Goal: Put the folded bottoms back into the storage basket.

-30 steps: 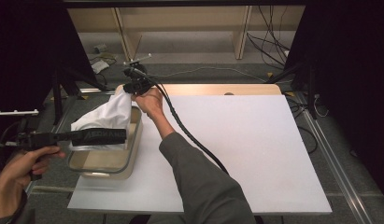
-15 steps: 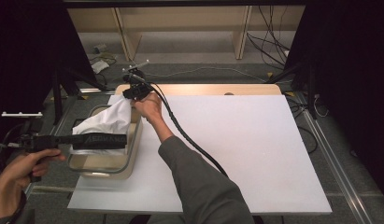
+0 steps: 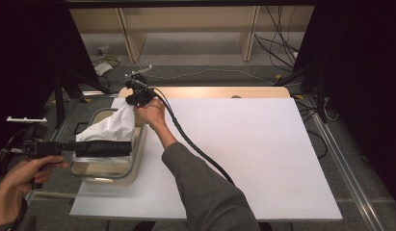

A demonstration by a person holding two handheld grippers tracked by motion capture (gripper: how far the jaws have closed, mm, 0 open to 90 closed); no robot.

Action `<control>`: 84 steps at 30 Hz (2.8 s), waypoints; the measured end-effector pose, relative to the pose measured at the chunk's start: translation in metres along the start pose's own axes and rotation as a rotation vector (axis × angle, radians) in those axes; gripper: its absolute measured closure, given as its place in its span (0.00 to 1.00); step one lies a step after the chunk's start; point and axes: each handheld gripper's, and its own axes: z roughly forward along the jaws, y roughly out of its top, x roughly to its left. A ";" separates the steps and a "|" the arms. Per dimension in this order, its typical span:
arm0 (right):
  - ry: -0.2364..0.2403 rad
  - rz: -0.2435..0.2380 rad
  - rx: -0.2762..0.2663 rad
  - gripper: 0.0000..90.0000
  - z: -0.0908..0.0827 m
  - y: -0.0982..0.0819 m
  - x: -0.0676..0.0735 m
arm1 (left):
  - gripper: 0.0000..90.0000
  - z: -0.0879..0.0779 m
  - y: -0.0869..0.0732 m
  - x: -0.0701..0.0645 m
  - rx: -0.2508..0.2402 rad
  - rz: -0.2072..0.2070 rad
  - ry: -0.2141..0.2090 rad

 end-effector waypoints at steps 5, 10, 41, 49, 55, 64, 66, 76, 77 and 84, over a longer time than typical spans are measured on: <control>0.004 0.003 0.004 0.95 0.003 -0.002 0.002 | 0.88 -0.001 -0.001 0.002 0.003 -0.004 0.016; 0.005 0.003 0.018 0.95 0.007 -0.004 0.003 | 0.88 0.004 -0.002 0.003 0.032 0.001 0.015; 0.040 -0.016 -0.032 0.33 -0.027 -0.004 -0.008 | 0.23 0.038 0.015 -0.019 0.019 0.128 0.341; 0.073 -0.035 -0.105 0.29 -0.078 -0.018 -0.027 | 0.22 0.064 0.027 -0.015 0.028 0.113 0.412; 0.073 -0.065 -0.124 0.28 -0.113 -0.040 -0.038 | 0.22 0.088 0.040 -0.011 0.038 0.090 0.441; 0.101 -0.124 -0.132 0.28 -0.159 -0.084 -0.046 | 0.24 0.124 0.053 0.005 0.082 0.067 0.509; 0.109 -0.127 -0.130 0.28 -0.167 -0.095 -0.048 | 0.26 0.130 0.055 0.009 0.102 0.058 0.528; 0.128 -0.121 -0.126 0.29 -0.198 -0.150 -0.061 | 0.38 0.155 0.054 0.032 0.151 0.000 0.584; 0.131 -0.119 -0.124 0.29 -0.200 -0.154 -0.063 | 0.40 0.156 0.054 0.033 0.154 -0.003 0.590; 0.152 -0.092 -0.125 0.29 -0.209 -0.176 -0.070 | 0.66 0.167 0.052 0.040 0.201 -0.012 0.637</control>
